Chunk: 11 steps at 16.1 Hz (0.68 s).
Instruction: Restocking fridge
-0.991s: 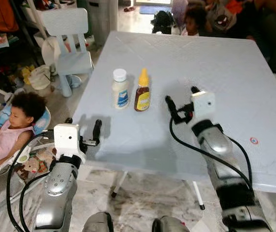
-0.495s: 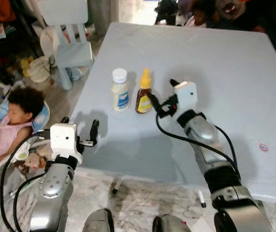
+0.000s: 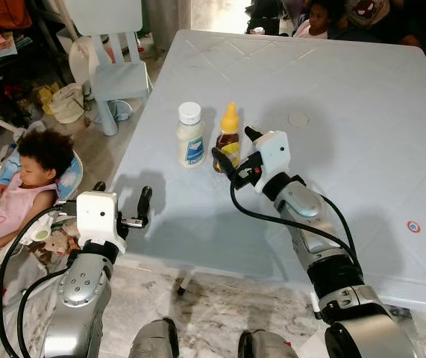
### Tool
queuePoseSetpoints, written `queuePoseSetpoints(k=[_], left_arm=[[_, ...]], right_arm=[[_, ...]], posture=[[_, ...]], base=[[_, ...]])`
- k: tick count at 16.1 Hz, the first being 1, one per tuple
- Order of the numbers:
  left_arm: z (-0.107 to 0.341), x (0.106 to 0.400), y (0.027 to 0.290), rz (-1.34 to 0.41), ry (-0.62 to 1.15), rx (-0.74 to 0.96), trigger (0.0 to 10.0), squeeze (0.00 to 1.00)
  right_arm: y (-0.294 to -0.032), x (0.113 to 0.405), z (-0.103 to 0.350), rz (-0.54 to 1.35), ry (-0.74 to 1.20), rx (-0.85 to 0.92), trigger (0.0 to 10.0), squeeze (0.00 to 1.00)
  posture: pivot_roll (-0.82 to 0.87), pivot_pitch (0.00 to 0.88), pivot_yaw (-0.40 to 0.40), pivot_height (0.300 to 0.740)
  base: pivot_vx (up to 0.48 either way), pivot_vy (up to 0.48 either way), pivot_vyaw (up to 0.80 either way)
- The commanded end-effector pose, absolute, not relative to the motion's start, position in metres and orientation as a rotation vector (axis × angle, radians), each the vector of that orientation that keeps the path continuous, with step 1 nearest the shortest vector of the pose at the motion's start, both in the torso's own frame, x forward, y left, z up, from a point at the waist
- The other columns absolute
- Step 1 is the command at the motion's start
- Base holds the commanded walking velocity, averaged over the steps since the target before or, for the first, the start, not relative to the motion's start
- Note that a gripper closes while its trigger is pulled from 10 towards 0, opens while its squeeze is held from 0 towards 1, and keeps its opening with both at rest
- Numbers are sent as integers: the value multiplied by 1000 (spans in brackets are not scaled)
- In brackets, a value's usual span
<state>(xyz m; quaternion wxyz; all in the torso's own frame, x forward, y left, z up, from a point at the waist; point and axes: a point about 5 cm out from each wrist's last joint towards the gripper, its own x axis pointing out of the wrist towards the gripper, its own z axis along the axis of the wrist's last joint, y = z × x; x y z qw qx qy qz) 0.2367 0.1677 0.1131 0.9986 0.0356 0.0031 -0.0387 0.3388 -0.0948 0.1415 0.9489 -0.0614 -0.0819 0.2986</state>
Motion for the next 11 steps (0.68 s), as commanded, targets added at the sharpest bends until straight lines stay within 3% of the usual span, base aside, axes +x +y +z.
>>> queuePoseSetpoints(k=[1,11], left_arm=[[116,235,167,-90,4,82,10000,0],[116,235,166,-92,7,83,10000,0]], right_arm=[[-94,339,143,616,-180,-139,10000,0],[-95,357,156,639,-207,-201,10000,0]], posture=[[66,148,19,740],[78,154,21,740]], base=[[0,0,0],[0,0,0]])
